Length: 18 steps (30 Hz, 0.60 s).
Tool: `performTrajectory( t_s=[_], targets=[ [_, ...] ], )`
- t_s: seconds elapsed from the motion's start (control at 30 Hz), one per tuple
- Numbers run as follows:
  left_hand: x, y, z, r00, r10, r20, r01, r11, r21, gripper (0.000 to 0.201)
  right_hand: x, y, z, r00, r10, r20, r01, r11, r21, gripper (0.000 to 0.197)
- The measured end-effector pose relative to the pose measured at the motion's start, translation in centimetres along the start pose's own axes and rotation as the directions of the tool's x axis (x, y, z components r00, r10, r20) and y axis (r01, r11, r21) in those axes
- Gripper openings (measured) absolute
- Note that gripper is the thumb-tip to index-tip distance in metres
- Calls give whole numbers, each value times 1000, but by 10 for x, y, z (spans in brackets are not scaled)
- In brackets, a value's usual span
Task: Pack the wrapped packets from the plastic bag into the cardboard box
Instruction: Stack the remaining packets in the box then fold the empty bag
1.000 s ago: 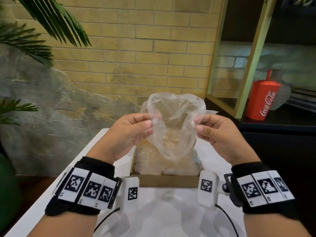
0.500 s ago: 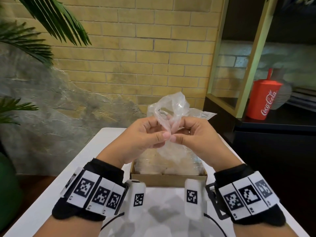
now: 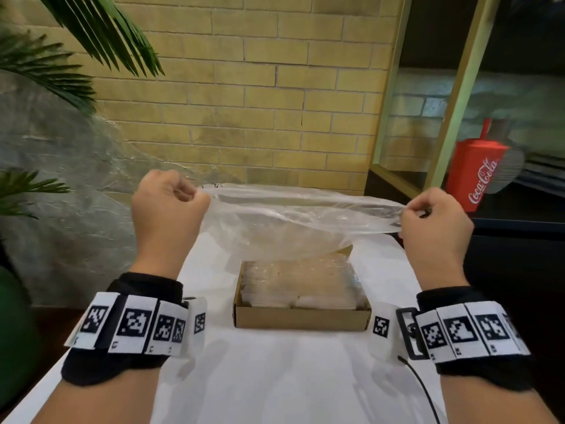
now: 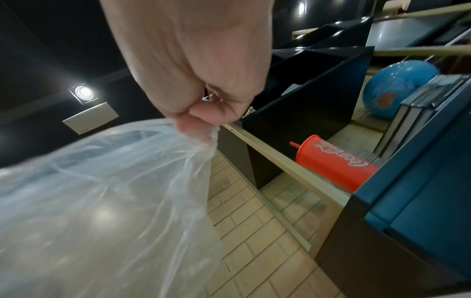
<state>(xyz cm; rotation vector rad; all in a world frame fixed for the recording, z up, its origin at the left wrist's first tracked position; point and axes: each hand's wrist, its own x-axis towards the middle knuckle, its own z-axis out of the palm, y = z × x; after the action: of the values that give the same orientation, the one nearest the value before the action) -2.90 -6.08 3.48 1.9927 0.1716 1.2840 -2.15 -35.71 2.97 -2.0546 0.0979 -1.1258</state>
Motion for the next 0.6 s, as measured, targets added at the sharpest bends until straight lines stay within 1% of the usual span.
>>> performTrajectory(
  t_s=[0.1, 0.17, 0.23, 0.3, 0.4, 0.47, 0.5, 0.57, 0.6],
  targets=[
    [-2, 3, -1, 999, 30, 25, -32, 995, 92, 5, 0, 2, 2, 1000, 18, -22, -18, 1000, 13, 10],
    [-3, 4, 1, 999, 20, 50, -24, 996, 85, 8, 0, 5, 3, 999, 35, -24, -35, 999, 23, 10],
    [-4, 4, 3, 996, -28, 84, 24, 998, 52, 11, 0, 7, 4, 998, 54, -23, -53, 998, 38, 11],
    [-3, 1, 7, 985, -99, 141, 102, 995, -10, 16, 0, 8, 4, 998, 63, -21, -62, 997, 50, 11],
    [-2, -1, 14, 953, -177, 247, 233, 947, -223, 30, 1, 8, 5, 997, 83, -3, -82, 992, 91, 11],
    [-2, 0, 14, 939, -190, 286, 286, 894, -344, 38, 3, 8, 4, 991, 127, 49, -133, 978, 162, 17],
    [-2, 2, 13, 937, -184, 297, 294, 873, -389, 43, 5, 10, 3, 984, 151, 95, -168, 963, 208, 21],
    [-1, 2, 9, 940, -140, 312, 283, 830, -481, 54, 7, 13, 0, 955, 171, 243, -247, 912, 328, 27],
    [0, 1, 7, 940, -112, 322, 275, 807, -523, 60, 8, 14, -3, 930, 160, 331, -292, 869, 400, 29]
  ],
)
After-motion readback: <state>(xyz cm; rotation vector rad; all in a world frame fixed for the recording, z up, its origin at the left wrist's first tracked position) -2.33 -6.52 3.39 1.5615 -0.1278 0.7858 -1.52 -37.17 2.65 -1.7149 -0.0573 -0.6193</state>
